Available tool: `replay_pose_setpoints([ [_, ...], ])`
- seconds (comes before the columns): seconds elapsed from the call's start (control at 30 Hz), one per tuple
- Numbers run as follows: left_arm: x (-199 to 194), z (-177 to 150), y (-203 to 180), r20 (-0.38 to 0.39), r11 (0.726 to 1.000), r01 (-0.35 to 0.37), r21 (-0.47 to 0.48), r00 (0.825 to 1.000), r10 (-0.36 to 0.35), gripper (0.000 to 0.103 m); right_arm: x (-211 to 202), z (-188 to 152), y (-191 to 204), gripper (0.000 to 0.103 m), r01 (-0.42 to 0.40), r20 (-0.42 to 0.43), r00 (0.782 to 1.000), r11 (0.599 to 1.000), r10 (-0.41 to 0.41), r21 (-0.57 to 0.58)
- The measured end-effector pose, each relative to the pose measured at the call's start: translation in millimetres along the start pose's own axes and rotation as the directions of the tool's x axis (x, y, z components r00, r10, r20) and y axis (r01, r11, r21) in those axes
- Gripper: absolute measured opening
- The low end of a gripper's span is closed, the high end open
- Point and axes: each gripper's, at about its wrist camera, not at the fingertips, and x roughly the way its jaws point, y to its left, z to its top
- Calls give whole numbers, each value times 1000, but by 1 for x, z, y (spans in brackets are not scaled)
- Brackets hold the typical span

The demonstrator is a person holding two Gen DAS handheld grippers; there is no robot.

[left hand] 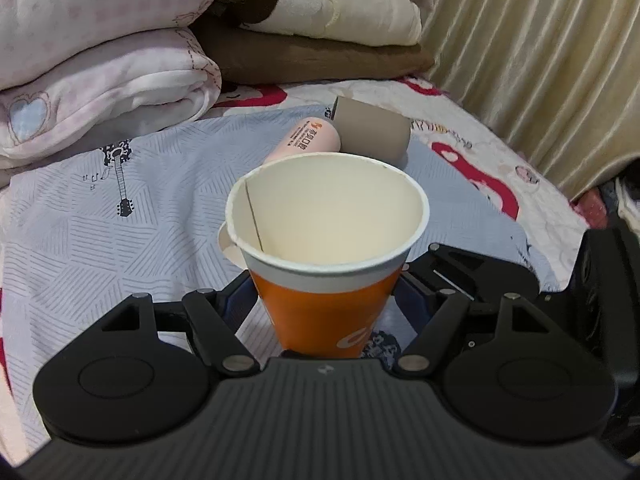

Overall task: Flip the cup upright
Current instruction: 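Rotate the cup rim-up with the left gripper while the right gripper supports the base, then set the cup base on the cloth and open both grippers, withdrawing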

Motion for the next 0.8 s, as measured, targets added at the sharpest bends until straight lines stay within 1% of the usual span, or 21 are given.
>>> replay_pose_setpoints([
  [0.07, 0, -1, 2, 14, 1000, 19, -1, 1000, -19, 74, 3, -4, 0, 73, 29, 30, 999, 999, -28, -23],
  [0.13, 0, -3, 1, 26, 1000, 14, 16, 1000, -14, 74, 9, -6, 6, 73, 68, 65, 996, 996, -64, -65],
  [0.23, 3, -6, -5, 48, 999, 0, 45, 999, -2, 74, 13, -9, 2, 73, 69, 95, 993, 997, -65, -42],
  [0.3, 4, -7, -8, 62, 998, -8, 59, 998, 4, 74, 16, -12, 1, 73, 99, 119, 989, 994, -92, -52],
  [0.4, 6, -7, -11, 75, 998, 7, 56, 997, -12, 74, 21, -15, -9, 73, 91, 127, 988, 996, -90, -3],
  [0.5, 10, -9, -13, 55, 999, 23, 46, 998, -25, 74, 18, -18, -18, 73, 72, 143, 986, 996, -79, 56],
  [0.6, 12, -12, -19, 58, 998, 2, 58, 998, -6, 74, 18, -16, -20, 74, 70, 149, 985, 993, -84, 100],
  [0.7, 12, -16, -23, 66, 997, -23, 78, 998, 18, 76, 21, -12, -27, 77, 61, 153, 985, 989, -82, 135],
  [0.77, 11, -17, -23, 65, 997, -31, 69, 998, 26, 77, 20, -11, -28, 86, 70, 151, 984, 988, -90, 136],
  [0.8, 10, -17, -22, 67, 998, -32, 59, 997, 28, 77, 19, -12, -27, 87, 79, 152, 984, 988, -99, 131],
])
